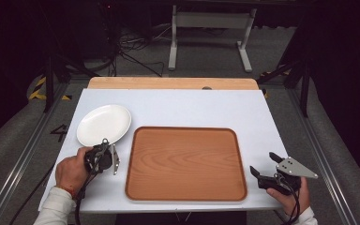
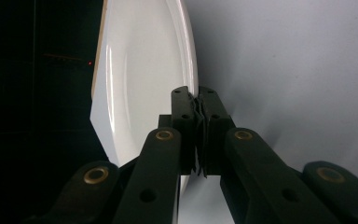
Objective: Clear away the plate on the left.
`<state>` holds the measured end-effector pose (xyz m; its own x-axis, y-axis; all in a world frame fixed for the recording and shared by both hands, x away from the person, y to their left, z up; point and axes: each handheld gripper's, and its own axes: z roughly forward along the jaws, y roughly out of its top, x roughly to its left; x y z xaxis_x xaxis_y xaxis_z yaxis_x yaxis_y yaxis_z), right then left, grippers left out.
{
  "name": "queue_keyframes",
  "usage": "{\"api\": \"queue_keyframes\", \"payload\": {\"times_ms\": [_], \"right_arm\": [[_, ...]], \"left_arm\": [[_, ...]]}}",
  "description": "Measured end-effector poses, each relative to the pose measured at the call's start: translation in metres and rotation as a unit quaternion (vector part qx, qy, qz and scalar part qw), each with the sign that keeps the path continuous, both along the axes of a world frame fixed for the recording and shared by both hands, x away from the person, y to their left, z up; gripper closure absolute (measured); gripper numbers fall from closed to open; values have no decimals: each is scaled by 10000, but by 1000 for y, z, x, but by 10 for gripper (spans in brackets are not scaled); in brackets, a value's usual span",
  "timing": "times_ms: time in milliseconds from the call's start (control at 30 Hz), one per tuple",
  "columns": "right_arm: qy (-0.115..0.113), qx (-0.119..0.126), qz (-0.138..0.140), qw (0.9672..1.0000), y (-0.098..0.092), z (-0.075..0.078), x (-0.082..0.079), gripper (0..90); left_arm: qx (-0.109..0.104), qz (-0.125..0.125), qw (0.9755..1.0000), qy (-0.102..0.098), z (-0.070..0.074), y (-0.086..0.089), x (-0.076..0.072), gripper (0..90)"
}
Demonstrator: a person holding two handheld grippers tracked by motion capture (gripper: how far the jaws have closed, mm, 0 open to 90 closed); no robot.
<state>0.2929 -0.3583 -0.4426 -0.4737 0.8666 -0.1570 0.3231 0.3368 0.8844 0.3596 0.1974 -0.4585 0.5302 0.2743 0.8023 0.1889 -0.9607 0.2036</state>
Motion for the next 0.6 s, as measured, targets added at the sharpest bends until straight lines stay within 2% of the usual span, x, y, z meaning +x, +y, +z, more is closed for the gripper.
{"api": "queue_keyframes", "payload": {"times_ms": [233,300,433,600], "right_arm": [[8,0,2,10000,0,0,0,123],[10,-2,4,10000,0,0,0,123],[19,-14,-7,10000,0,0,0,124],[23,-26,-3,10000,0,0,0,124]], "left_arm": [[-165,83,9998,-82,5,1,-2,870],[-155,87,9998,-61,6,1,-2,870],[-308,130,9994,-1,8,2,-3,870],[-342,113,9993,-39,9,-1,-5,871]]}}
